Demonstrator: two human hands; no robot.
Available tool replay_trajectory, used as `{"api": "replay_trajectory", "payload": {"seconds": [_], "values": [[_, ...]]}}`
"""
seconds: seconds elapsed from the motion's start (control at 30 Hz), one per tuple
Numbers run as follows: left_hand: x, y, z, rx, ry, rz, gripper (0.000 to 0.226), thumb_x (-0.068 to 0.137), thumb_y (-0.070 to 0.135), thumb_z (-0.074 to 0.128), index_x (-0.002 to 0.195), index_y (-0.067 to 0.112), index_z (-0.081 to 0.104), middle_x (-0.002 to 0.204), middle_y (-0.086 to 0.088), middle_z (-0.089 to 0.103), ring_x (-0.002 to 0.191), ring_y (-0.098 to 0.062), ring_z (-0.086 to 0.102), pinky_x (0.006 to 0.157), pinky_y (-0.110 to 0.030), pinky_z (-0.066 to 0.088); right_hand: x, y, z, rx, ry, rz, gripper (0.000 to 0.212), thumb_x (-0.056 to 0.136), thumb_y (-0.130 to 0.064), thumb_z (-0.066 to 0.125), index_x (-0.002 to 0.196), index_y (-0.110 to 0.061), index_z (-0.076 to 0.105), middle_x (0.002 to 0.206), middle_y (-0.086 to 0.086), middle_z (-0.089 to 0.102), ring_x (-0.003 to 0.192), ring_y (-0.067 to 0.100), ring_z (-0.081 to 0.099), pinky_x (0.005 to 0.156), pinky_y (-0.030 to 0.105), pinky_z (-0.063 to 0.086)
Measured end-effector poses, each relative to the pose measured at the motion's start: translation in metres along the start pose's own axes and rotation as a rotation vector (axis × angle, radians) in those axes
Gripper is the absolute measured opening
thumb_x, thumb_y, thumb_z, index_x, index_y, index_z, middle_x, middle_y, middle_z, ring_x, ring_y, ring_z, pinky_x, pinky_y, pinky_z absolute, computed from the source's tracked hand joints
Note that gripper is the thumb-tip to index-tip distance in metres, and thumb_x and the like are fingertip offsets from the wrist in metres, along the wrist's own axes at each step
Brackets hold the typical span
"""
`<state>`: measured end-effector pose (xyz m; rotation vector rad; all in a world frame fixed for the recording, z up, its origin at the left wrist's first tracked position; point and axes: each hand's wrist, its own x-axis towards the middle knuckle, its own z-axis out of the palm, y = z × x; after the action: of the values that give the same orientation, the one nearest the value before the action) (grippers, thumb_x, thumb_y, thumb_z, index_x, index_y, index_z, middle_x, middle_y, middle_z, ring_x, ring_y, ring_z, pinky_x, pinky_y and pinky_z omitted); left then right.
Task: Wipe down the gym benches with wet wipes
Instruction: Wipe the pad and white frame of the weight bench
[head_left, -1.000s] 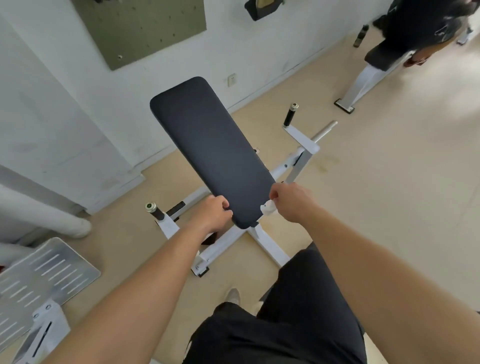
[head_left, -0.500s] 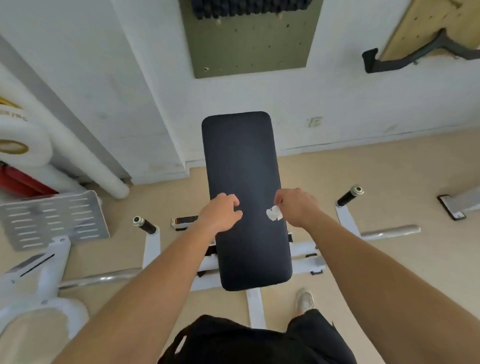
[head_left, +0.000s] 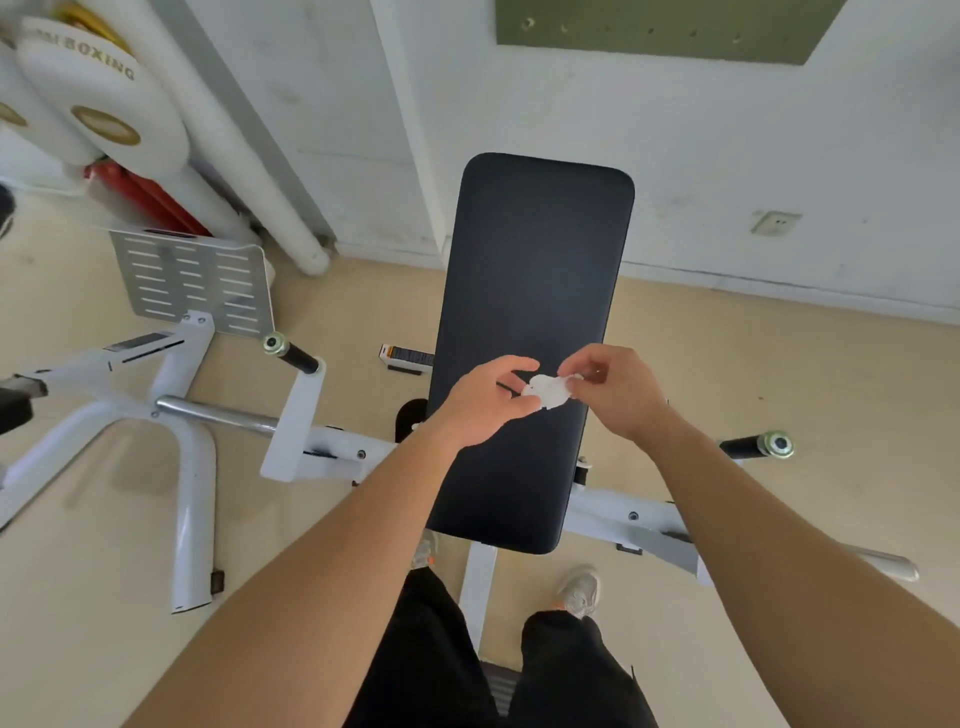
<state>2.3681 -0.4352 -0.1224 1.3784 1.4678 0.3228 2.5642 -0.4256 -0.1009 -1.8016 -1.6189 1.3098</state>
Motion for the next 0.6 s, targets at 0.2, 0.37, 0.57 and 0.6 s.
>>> {"api": "replay_trajectory", "payload": {"seconds": [0.2,0.37,0.57,0.6], "values": [[0.016,-0.018,-0.002,-0.03,0.085,0.013,0.027,0.09,0.019,0.07,0.117,0.023,0.07,0.098,0.004,0.071,0.091,-0.011,0.067,0.07,-0.013,0.051,0.021,-0.005,0.008,0.085,0.014,0.008,0.027,0.087,-0.001,0.064,0.082,-0.027,0.071,0.082,-0.01,0.074,0.068,0.0,0.062,0.068,0.019,0.048],[0.016,-0.023,-0.022,-0.017,0.067,0.06,0.03,0.094,0.022,0.067,0.123,0.022,0.067,0.098,0.005,0.068,0.086,-0.01,0.064,0.058,-0.003,0.043,0.028,-0.015,0.008,0.29,0.077,0.051,0.016,0.089,-0.002,0.071,0.089,-0.018,0.071,0.085,0.0,0.074,0.071,0.011,0.067,0.068,0.026,0.054],[0.019,-0.016,-0.028,-0.088,0.086,0.099,0.031,0.088,0.03,0.076,0.117,0.025,0.068,0.1,0.01,0.067,0.089,-0.008,0.065,0.071,-0.008,0.048,0.026,-0.025,0.018,0.575,0.057,0.064,0.013,0.093,0.002,0.066,0.098,-0.009,0.068,0.077,-0.006,0.072,0.077,0.014,0.072,0.078,0.027,0.06],[0.019,-0.016,-0.028,-0.068,0.101,0.105,0.032,0.086,0.031,0.078,0.116,0.027,0.068,0.105,0.011,0.066,0.091,-0.008,0.063,0.071,-0.007,0.047,0.025,-0.025,0.018,0.594,0.056,0.075,0.013,0.093,0.002,0.065,0.099,-0.009,0.068,0.077,-0.006,0.072,0.078,0.014,0.072,0.078,0.027,0.06]]}}
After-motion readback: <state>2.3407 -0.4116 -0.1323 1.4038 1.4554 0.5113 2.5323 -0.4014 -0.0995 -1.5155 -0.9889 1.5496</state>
